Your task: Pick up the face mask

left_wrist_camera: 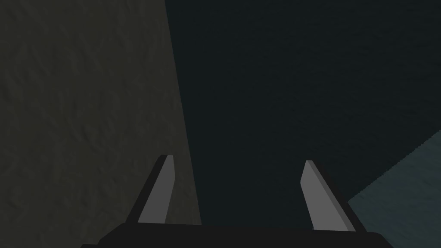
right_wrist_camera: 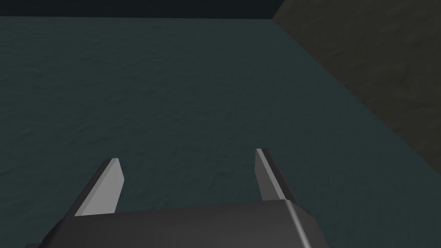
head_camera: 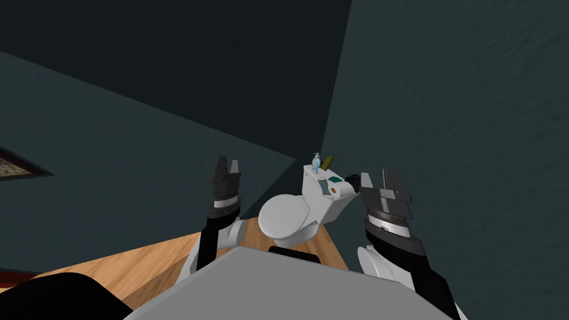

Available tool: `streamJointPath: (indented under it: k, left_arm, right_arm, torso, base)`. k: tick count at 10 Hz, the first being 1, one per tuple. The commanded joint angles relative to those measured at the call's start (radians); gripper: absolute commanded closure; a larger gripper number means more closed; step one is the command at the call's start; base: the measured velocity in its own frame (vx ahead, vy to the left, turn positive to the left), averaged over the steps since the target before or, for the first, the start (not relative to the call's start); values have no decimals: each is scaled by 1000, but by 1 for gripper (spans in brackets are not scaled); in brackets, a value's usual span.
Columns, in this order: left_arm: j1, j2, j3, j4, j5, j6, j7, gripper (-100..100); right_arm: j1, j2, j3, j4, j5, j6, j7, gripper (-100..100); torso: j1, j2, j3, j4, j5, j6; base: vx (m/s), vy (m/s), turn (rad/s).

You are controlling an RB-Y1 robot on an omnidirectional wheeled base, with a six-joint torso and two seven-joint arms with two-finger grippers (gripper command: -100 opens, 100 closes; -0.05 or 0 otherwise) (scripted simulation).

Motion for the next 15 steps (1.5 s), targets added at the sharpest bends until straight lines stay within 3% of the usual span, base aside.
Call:
streamJointPath:
  k: [1, 5, 6, 10, 11, 15]
  left_arm:
    - [0, 0, 0, 0, 0, 0, 0, 0]
    - [0, 0, 0, 0, 0, 0, 0, 0]
    - [0, 0, 0, 0, 0, 0, 0, 0]
    - [0, 0, 0, 0, 0, 0, 0, 0]
    - [0, 0, 0, 0, 0, 0, 0, 0]
    - [0, 0, 0, 0, 0, 0, 0, 0]
  right_arm:
    - [-3, -30, 4, 10, 10, 11, 5, -100]
    - [-26, -125, 26, 74, 72, 77, 33, -100]
    - [-26, -125, 26, 74, 72, 77, 33, -100]
    - [-74, -223, 58, 191, 185, 187, 78, -100]
    - [-74, -223, 58, 197, 190, 199, 78, -100]
    - [-125, -298, 86, 323, 307, 302, 120, -100]
  torso:
    - [0, 0, 0, 0, 0, 0]
    - [-2, 5, 3, 1, 0, 0]
    - [-2, 6, 3, 1, -1, 0]
    - [-2, 8, 4, 2, 0, 0]
    - [-3, 9, 5, 2, -1, 0]
    - [-1, 5, 3, 1, 0, 0]
  base:
    - [-20, -8, 35]
    - [-74, -24, 66]
    - [-74, -27, 34]
    - [-116, -20, 118]
    - [-103, -18, 33]
    - [-86, -8, 107]
